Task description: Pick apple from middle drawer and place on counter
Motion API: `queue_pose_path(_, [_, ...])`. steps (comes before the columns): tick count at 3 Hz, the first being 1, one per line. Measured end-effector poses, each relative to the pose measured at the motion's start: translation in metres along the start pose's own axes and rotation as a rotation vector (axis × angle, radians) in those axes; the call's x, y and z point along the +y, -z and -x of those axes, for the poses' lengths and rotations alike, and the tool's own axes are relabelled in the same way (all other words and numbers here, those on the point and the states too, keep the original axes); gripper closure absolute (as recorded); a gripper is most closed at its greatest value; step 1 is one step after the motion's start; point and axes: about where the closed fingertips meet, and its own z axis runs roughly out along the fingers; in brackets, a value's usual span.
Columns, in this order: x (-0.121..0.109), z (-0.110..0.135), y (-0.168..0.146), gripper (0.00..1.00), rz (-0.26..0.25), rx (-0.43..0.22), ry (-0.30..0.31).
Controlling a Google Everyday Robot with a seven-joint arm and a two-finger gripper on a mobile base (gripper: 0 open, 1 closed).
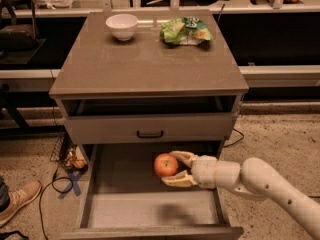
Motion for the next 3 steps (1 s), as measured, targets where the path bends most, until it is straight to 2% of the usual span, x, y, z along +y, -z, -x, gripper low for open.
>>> queue_pose_path(1, [-0.027,0.084,0.045,1.00,-0.025,-0.009,0.104])
queue_pose_path(2, [-0.028,0.139,0.061,1.00,0.029,-0.034,0.206])
queue_pose_path(3, [-0.029,0.139,0.061,1.00,0.028,-0.034,0.206])
